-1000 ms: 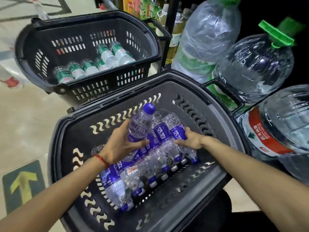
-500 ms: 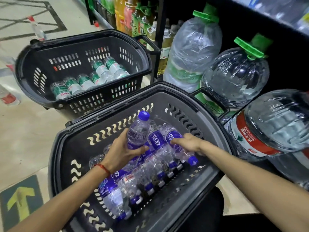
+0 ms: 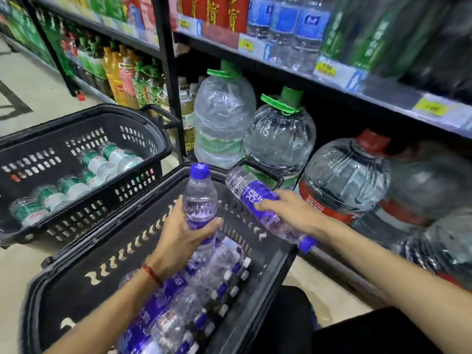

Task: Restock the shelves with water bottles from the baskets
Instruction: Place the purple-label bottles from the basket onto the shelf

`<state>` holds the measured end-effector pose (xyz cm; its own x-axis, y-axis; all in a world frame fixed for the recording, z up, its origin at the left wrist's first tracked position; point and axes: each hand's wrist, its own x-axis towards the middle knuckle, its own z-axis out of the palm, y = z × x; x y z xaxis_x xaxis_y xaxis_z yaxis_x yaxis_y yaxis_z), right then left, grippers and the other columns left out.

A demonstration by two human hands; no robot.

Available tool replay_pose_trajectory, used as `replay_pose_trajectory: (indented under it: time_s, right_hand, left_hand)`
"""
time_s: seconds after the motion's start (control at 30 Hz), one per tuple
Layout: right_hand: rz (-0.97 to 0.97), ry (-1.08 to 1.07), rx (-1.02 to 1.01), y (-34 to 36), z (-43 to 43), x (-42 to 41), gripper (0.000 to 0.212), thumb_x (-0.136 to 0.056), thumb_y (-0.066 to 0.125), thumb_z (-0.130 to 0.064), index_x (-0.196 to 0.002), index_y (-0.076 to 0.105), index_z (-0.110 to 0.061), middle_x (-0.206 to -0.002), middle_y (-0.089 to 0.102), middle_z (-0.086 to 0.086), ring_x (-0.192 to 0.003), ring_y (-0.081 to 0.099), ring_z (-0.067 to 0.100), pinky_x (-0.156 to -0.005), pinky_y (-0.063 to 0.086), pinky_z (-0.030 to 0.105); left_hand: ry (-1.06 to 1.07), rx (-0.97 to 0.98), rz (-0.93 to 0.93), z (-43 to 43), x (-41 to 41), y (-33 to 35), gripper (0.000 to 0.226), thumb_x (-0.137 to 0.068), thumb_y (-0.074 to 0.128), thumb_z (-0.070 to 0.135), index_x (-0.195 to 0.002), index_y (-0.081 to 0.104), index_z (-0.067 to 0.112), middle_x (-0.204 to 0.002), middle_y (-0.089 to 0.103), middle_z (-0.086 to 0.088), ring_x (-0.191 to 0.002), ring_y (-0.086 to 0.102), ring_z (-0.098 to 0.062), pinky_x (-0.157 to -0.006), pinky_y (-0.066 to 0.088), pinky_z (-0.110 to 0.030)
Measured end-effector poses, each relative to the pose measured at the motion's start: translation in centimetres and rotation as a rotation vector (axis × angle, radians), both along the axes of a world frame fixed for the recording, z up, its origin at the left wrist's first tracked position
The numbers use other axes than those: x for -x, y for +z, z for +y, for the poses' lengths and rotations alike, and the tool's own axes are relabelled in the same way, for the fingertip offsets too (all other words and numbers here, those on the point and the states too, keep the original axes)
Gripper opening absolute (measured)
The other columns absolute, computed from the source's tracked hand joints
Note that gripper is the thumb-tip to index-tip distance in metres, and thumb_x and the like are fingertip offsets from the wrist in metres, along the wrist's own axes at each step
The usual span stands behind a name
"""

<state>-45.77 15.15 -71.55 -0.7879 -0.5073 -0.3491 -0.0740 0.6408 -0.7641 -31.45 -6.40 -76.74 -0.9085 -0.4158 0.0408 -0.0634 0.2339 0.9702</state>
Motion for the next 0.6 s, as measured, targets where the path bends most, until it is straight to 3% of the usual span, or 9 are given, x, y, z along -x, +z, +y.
replay_pose_trajectory:
  time_s: [0.07, 0.13, 0.23, 0.3, 0.37, 0.43, 0.53, 0.6]
  right_hand:
    - [0.003, -0.063, 0.066, 2.3, 2.6, -0.3, 0.039, -0.09, 0.073, -0.046, -0.097, 0.069, -0.008, -0.075, 0.068, -0.003, -0.065, 0.06, 0.015, -0.065, 0.045, 0.03]
    - [0.003, -0.131, 0.104, 4.1, 5.5, -0.8, 0.037, -0.092, 0.075, -0.045, -0.098, 0.072, -0.009, -0.072, 0.071, -0.004, -0.063, 0.06, 0.013, -0.06, 0.045, 0.026]
    - [0.033, -0.227, 0.126, 5.8, 9.4, -1.3, 0.071, -0.069, 0.085, -0.067, -0.103, 0.073, -0.005, -0.081, 0.076, 0.01, -0.066, 0.062, 0.018, -0.067, 0.047, 0.033]
    - [0.084, -0.264, 0.093, 6.8, 12.2, -1.2, 0.083, -0.054, 0.083, -0.072, -0.103, 0.073, -0.005, -0.086, 0.077, 0.017, -0.067, 0.063, 0.02, -0.069, 0.05, 0.041]
    - [0.145, -0.262, 0.031, 8.1, 15.0, -1.4, 0.081, -0.055, 0.081, -0.072, -0.1, 0.072, -0.006, -0.089, 0.077, 0.016, -0.071, 0.063, 0.018, -0.077, 0.056, 0.049]
    - [0.196, -0.248, -0.032, 9.1, 18.0, -1.8, 0.072, -0.065, 0.084, -0.067, -0.101, 0.071, -0.006, -0.097, 0.077, 0.016, -0.077, 0.062, 0.016, -0.089, 0.055, 0.049]
    - [0.27, -0.275, -0.136, 9.6, 23.2, -2.1, 0.052, -0.074, 0.087, -0.058, -0.097, 0.07, -0.015, -0.092, 0.077, 0.003, -0.082, 0.068, 0.018, -0.085, 0.054, 0.04]
    - [0.309, -0.283, -0.175, 9.6, 26.2, -2.4, 0.05, -0.073, 0.087, -0.059, -0.095, 0.068, -0.018, -0.088, 0.076, -0.003, -0.078, 0.066, 0.014, -0.079, 0.054, 0.037]
  left_hand:
    - [-0.04, 0.005, 0.061, 1.5, 2.0, 1.3, 0.057, -0.077, 0.088, 0.015, -0.126, 0.057, 0.015, -0.111, 0.074, 0.003, -0.1, 0.071, -0.008, -0.083, 0.052, -0.014]
    - [-0.081, 0.019, 0.119, 3.5, 3.8, 2.9, 0.06, -0.075, 0.091, 0.016, -0.126, 0.058, 0.018, -0.112, 0.074, 0.011, -0.103, 0.07, -0.005, -0.089, 0.05, -0.013]
    - [-0.192, 0.035, 0.165, 7.1, 6.1, 5.1, 0.059, -0.076, 0.09, 0.016, -0.126, 0.057, 0.017, -0.111, 0.074, 0.012, -0.103, 0.069, 0.001, -0.089, 0.048, -0.009]
    - [-0.266, 0.05, 0.216, 9.7, 6.9, 6.6, 0.057, -0.076, 0.085, 0.018, -0.125, 0.056, 0.015, -0.111, 0.072, 0.012, -0.101, 0.068, 0.007, -0.088, 0.046, -0.006]
    - [-0.335, 0.074, 0.247, 12.3, 7.7, 7.7, 0.058, -0.075, 0.087, 0.012, -0.125, 0.057, 0.01, -0.111, 0.07, 0.014, -0.099, 0.066, 0.012, -0.087, 0.045, -0.004]
    - [-0.394, 0.079, 0.261, 15.0, 8.3, 8.9, 0.062, -0.071, 0.094, 0.014, -0.123, 0.059, 0.011, -0.11, 0.071, 0.015, -0.098, 0.067, 0.012, -0.087, 0.045, -0.004]
    - [-0.466, 0.098, 0.288, 19.6, 9.0, 10.6, 0.063, -0.066, 0.088, 0.041, -0.119, 0.058, 0.025, -0.11, 0.074, 0.017, -0.103, 0.069, 0.003, -0.091, 0.047, -0.01]
    - [-0.518, 0.115, 0.326, 23.0, 9.1, 11.3, 0.06, -0.07, 0.093, 0.025, -0.118, 0.056, 0.025, -0.11, 0.072, 0.028, -0.101, 0.067, 0.008, -0.09, 0.045, -0.007]
